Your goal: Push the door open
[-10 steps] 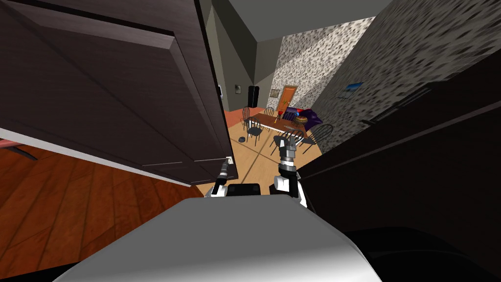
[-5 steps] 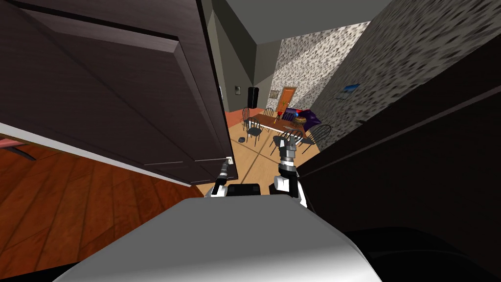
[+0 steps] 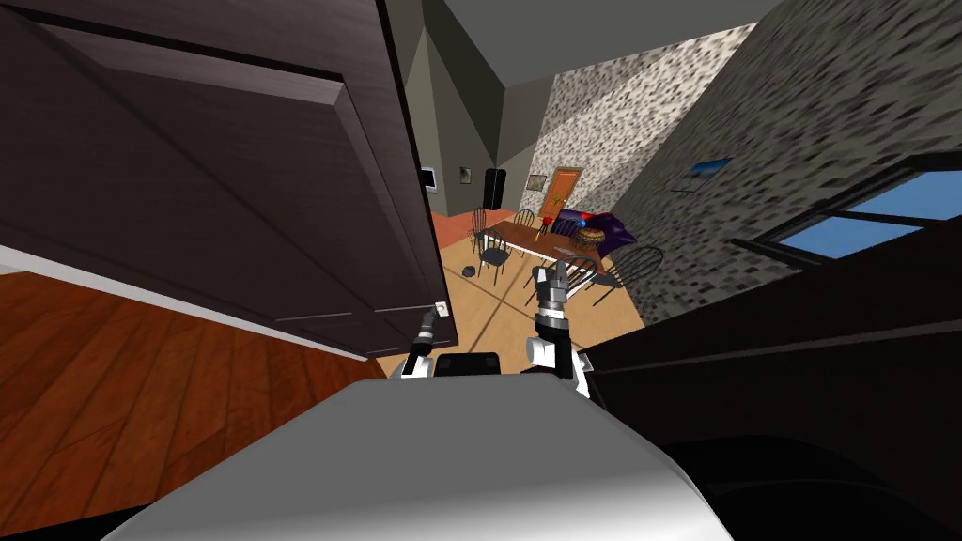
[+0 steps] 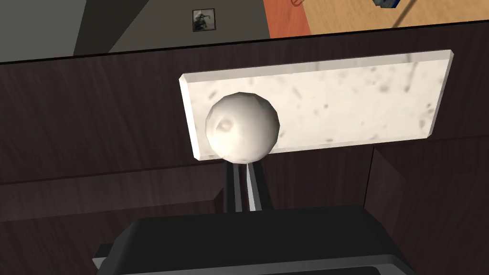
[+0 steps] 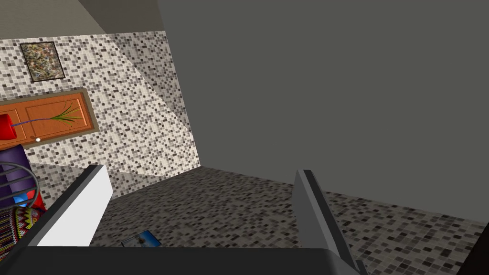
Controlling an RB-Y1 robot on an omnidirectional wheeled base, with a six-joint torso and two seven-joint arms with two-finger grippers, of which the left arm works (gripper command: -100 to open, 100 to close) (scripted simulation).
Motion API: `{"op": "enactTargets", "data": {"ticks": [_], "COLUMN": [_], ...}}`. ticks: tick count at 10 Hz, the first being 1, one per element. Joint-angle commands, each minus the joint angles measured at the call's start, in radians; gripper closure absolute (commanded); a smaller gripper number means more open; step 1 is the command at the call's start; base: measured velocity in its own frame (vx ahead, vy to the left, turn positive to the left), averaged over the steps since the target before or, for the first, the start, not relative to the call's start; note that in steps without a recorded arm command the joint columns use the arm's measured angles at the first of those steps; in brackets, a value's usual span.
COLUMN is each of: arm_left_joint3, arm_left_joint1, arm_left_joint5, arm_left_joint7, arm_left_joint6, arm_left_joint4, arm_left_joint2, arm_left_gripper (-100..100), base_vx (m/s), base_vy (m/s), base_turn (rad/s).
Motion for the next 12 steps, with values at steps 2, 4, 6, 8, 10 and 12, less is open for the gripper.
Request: {"op": "enactTargets", "data": {"ticks": [2,4,6,8,10,12], "arm_left_joint3": [0.004,0.005,0.006,0.007,0.008,0.009], "arm_left_joint1": [-0.013,-0.039,-0.078,-0.102,-0.134,-0.157], "arm_left_joint5": [-0.007,-0.029,-0.062,-0.083,-0.110,-0.129], "arm_left_joint7": [0.004,0.020,0.044,0.059,0.080,0.094], "arm_left_joint6": [0.005,0.007,0.010,0.012,0.014,0.015], "arm_left_joint4": [0.005,0.030,0.068,0.092,0.124,0.146], "arm_left_joint2": [0.023,0.036,0.037,0.029,0.004,-0.023], "arm_left_gripper": [-100,-100,-100,-100,-100,-100], "base_vx": [0.122,-0.062,-0.078,-0.108,-0.079,-0.112], "base_vy": [0.010,0.133,0.144,0.075,-0.005,-0.065], "base_turn": [0.227,0.216,0.263,0.187,0.246,0.141]}}
